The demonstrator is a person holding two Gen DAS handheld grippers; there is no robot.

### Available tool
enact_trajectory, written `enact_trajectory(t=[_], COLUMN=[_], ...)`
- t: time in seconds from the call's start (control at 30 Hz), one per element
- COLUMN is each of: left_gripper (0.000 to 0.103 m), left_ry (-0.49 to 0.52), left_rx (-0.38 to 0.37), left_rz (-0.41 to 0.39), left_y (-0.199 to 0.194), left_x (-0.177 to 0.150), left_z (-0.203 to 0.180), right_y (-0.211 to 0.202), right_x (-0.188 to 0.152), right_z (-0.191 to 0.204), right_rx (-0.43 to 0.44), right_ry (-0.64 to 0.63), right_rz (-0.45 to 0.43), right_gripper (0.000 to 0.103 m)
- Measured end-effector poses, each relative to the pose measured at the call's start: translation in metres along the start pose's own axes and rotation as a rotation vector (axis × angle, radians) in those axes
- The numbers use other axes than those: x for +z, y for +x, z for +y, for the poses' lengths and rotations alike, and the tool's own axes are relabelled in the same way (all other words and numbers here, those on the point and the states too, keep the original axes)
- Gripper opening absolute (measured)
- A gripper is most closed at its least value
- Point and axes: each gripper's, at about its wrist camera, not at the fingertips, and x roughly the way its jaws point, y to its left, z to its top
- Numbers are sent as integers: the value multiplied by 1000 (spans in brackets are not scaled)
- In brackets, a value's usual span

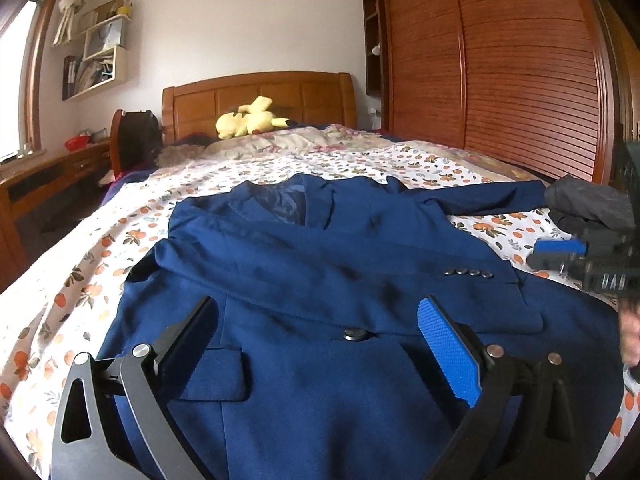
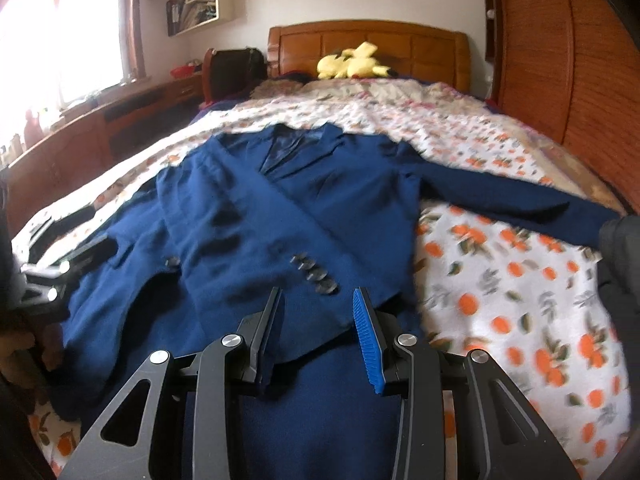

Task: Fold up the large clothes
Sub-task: 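Move the right gripper to the sleeve lying on the sheet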

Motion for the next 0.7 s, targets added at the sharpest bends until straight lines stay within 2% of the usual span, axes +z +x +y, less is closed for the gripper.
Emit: enact_trajectory(t=[0.27, 0.37, 0.5, 0.7], left_gripper=[100, 100, 100, 100], left_ry=[7, 9, 15, 17], left_rx=[-12, -17, -17, -17], left_rz=[-29, -30, -29, -31], left_y=[-7, -7, -7, -8], left_x=[1, 1, 0, 0], left_z=[-2, -2, -4, -3], right_y=[-24, -21, -5, 34], right_x=[51, 65, 81, 91], right_z=[-36, -47, -69, -100], right_rx=[-138, -177, -227, -249], right_ry=[-39, -49, -49, -43], right_rz=[-60, -68, -48, 7], right_gripper=[37, 44, 50, 51])
